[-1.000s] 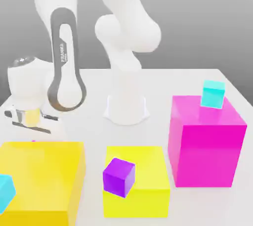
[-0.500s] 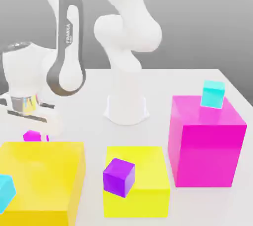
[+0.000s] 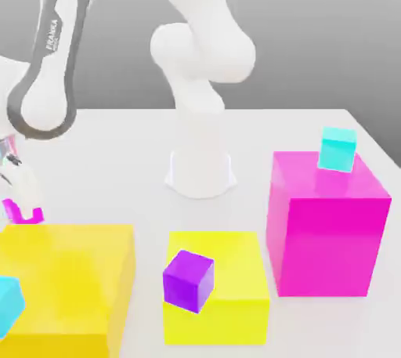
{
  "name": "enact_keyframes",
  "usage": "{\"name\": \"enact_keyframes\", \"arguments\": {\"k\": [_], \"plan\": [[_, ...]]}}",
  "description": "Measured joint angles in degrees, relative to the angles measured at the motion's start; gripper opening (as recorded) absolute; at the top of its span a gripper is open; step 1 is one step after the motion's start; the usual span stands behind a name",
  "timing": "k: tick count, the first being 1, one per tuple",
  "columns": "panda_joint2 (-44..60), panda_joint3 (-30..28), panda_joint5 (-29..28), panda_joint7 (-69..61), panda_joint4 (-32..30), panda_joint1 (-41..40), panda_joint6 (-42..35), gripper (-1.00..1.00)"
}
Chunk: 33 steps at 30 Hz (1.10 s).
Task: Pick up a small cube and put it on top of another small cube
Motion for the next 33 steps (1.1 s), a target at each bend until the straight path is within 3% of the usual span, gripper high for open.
{"name": "enact_keyframes", "arguments": {"k": [9,29,33], "plan": [[1.7,-1.8,-3.9,17.1,10.2,4.6,-6.7,-1.00],[-0.4,3.5,-11.2,48.7,26.8,19.5,-21.7,-1.00],[1.7,5.5,-11.0,49.5,25.4,21.7,-18.9,-1.00]]}}
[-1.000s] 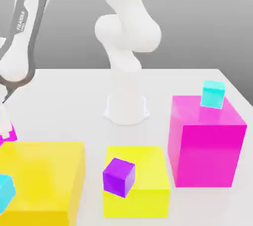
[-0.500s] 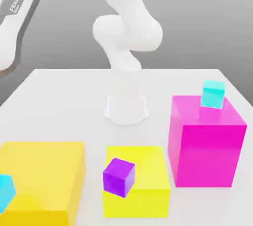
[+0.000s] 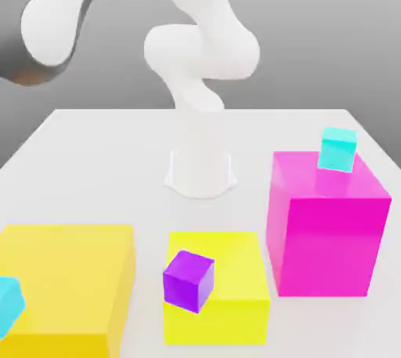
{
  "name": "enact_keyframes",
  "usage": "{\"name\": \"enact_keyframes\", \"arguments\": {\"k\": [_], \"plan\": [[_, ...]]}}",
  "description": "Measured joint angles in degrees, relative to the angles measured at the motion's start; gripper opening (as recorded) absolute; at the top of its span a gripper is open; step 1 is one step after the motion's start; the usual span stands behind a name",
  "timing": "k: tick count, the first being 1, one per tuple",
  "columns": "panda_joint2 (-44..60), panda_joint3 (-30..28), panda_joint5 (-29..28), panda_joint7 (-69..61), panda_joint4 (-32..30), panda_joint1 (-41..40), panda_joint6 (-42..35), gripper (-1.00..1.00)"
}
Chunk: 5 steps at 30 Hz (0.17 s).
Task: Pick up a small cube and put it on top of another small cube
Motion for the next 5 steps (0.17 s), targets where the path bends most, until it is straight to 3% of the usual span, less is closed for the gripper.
{"name": "enact_keyframes", "arguments": {"k": [1,2,5], "plan": [[1.5,0.2,0.5,-0.3,-0.7,0.0,2.2,-1.00],[2.5,0.4,0.8,-0.5,-1.2,0.0,3.5,1.00],[2.5,0.4,0.8,-0.5,-1.2,0.0,3.5,1.00]]}}
